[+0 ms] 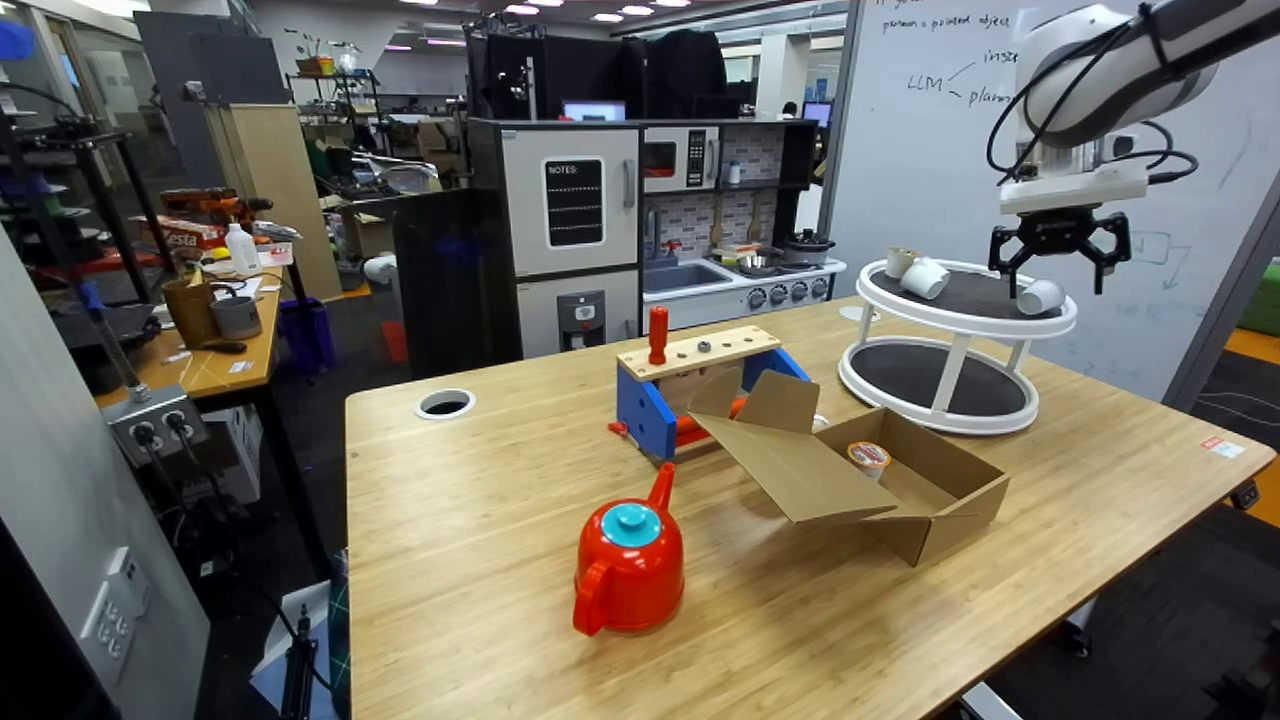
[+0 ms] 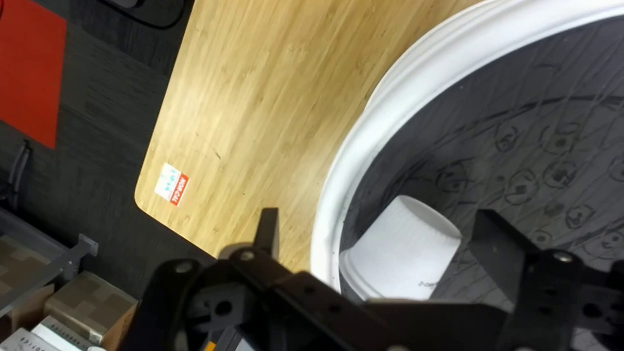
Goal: Take two cans from the stand, put them in the box then put one back on the stand
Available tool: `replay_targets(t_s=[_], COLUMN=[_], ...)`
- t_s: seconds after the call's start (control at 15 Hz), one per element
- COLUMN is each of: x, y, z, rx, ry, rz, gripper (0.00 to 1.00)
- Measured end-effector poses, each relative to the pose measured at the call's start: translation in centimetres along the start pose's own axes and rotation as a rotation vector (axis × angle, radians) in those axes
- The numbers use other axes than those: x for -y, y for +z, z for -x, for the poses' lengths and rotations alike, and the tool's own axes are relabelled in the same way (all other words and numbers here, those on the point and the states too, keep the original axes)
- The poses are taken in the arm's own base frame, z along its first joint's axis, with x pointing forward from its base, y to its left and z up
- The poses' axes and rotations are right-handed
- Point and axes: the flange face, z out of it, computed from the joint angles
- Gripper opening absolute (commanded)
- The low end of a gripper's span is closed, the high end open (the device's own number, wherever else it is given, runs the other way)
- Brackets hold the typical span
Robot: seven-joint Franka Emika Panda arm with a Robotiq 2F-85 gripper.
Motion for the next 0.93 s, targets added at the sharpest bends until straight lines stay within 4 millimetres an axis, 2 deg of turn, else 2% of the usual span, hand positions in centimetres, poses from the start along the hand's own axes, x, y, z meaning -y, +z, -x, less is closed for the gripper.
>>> replay_targets(t_s=[0.4, 0.93], x=[-0.1, 0.6], y=[0.1, 0.1], z=[-0.2, -2.3], rx=[-0.002, -0.021], ry=[0.004, 0.032], rz=[0.004, 0.002], gripper=[1.00, 1.00])
